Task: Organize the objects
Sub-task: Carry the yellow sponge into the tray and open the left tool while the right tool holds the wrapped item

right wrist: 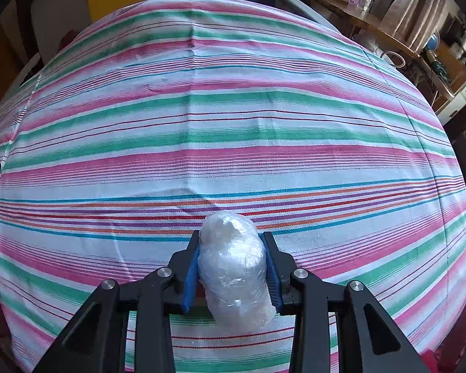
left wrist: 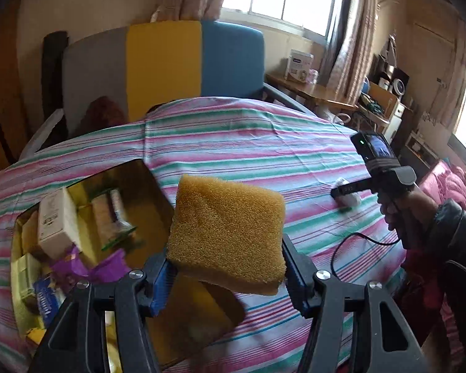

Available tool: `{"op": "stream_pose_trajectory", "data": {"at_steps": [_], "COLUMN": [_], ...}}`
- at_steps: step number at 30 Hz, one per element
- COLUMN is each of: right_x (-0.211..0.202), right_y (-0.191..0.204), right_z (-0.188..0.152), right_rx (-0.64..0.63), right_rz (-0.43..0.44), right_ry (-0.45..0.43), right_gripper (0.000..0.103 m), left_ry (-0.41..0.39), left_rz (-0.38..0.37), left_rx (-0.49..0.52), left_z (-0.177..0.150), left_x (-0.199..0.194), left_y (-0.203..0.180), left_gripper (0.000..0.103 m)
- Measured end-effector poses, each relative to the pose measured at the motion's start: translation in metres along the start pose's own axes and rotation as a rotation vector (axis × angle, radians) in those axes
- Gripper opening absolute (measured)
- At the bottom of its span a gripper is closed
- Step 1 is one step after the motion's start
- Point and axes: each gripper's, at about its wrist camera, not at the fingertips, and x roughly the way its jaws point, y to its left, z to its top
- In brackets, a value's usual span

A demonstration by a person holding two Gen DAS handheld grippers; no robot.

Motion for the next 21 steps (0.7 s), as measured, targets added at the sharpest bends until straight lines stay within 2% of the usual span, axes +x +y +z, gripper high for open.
{"op": "stream_pose_trajectory", "data": {"at_steps": [4,8,19,21], "right_x": [-0.006,-0.010,-0.011,-0.010], "right_y": [0.004,0.003,0.007,0.007], "right_z": [-0.007,-0.009,-0.010,-0.010], "right_rx": [-0.005,-0.011,-0.014,-0.014], "right_rz": [-0.005,-0.008,-0.011,-0.011], "right_ry": [-0.001,-0.001,-0.001,-0.001], "right_gripper": [0.037,0.037,0.037,0.037], "left_ry": [0.010,0.052,0.219,0.239], "left_rz": [0.066,0.107,0.070,0.066], "left_rx": [-0.103,-0.135,-0.148,-0.162], "left_z": [-0.014,-0.037,-0.068,-0.073], "left_x": [-0.022,-0.021,0.030,0.035], "left_y": [0.063,0.095,0.090,0.091], "left_gripper": [0.062,0.062,0.063,0.067]}}
